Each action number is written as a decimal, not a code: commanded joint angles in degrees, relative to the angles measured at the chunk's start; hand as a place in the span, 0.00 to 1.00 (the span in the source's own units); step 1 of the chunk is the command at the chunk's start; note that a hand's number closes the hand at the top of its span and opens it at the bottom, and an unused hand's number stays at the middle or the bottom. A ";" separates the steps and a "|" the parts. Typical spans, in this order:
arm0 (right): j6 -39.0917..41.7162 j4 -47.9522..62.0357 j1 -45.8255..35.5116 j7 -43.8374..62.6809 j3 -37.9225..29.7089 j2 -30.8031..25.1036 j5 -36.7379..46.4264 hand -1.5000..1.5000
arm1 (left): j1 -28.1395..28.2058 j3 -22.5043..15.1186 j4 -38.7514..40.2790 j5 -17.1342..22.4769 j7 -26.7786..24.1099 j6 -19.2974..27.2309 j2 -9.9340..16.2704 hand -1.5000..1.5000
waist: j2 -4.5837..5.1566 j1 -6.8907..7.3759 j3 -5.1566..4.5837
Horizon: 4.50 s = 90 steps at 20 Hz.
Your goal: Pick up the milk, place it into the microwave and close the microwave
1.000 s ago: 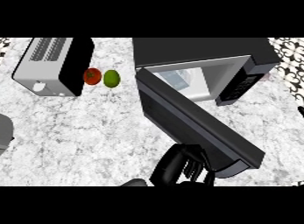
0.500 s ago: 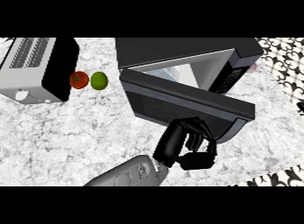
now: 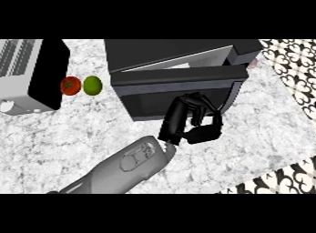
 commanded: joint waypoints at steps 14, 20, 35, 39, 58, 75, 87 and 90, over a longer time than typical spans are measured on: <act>2.68 -3.16 -3.39 3.78 -1.56 -4.18 -7.62 0.00 | -7.96 8.42 7.68 11.40 -9.54 -1.45 -0.02 1.00 | 1.88 -3.23 0.13; 2.95 -3.21 -3.76 4.69 -2.40 -5.44 -9.38 0.00 | -7.93 8.57 9.09 13.72 -12.25 -2.03 -0.02 1.00 | 2.19 -4.06 0.22; 3.88 -3.84 -4.96 7.31 -3.82 -8.83 -14.19 0.00 | -8.27 7.73 11.51 17.84 -18.07 -2.73 -0.02 1.00 | 2.45 -4.70 0.20; 4.01 -3.49 -5.10 7.79 -4.19 -9.44 -15.06 0.00 | -8.06 7.40 11.91 18.77 -19.82 -2.65 -0.02 1.00 | 2.47 -4.62 0.27; 8.40 -3.65 -5.85 9.91 -3.92 -12.59 -20.90 0.00 | -9.26 5.80 13.91 23.54 -23.78 -4.18 -0.02 1.00 | 2.71 -4.70 0.42; 11.04 -3.24 -6.70 11.64 -4.16 -15.36 -25.18 0.00 | -10.49 3.76 14.72 25.97 -27.36 -4.93 -0.02 1.00 | 2.90 -4.90 0.55; 13.22 -5.69 -7.14 13.08 -3.93 -16.66 -29.61 0.00 | -9.68 -0.09 21.09 27.73 -22.62 1.00 -0.02 1.00 | 1.90 -3.23 0.64; 13.41 -5.20 -6.93 13.38 -5.22 -17.50 -30.14 0.00 | -9.56 -0.69 22.29 28.44 -22.16 2.03 -0.02 1.00 | 1.57 -2.05 0.64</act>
